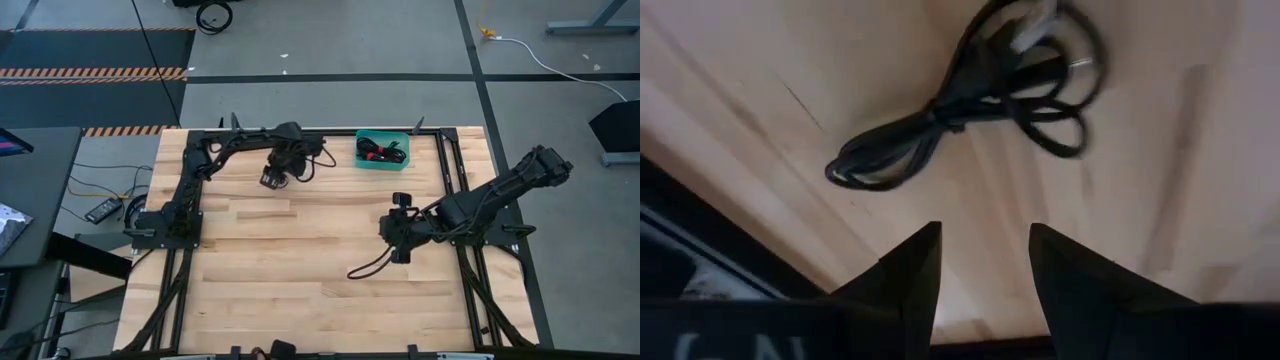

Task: Pick and place USB-C Cables
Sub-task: Put the black usb cable into the bin

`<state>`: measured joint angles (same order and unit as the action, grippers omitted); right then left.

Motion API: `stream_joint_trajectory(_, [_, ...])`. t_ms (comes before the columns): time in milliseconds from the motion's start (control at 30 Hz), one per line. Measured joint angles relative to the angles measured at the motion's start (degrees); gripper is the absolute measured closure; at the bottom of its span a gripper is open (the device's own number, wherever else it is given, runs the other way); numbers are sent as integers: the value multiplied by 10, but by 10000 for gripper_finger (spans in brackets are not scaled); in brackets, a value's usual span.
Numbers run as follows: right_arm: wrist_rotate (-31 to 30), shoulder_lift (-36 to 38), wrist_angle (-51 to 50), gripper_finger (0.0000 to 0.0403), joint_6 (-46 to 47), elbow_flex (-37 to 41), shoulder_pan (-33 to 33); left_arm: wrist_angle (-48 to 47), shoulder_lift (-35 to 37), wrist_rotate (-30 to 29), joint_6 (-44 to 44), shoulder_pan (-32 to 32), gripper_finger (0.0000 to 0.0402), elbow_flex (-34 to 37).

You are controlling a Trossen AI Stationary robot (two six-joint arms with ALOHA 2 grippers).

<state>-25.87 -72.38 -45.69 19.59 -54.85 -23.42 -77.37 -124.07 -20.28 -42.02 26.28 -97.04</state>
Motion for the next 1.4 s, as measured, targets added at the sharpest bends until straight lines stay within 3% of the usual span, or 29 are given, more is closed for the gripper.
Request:
stream_joint_trajectory(367, [0, 0, 41, 254, -42, 0, 24, 86, 2, -33, -10, 8, 241, 33])
stream_joint_trajectory(533, [4, 0, 41, 254, -42, 0, 30, 94, 2, 8, -42, -10, 241, 33])
stream_joint_trajectory(833, [22, 0, 41, 254, -42, 0, 30, 131, 2, 28, -117, -35, 241, 33])
stream_joint_trajectory(1133, [31, 0, 41, 254, -42, 0, 30, 96, 2, 60, -96, -25, 241, 34])
stream_joint_trajectory(1267, [31, 0, 41, 254, -38, 0, 30, 120, 6, 110, -88, -14, 241, 64])
stream_joint_trajectory(1400, [31, 0, 41, 254, -36, 0, 30, 150, 9, 62, -78, -15, 241, 98])
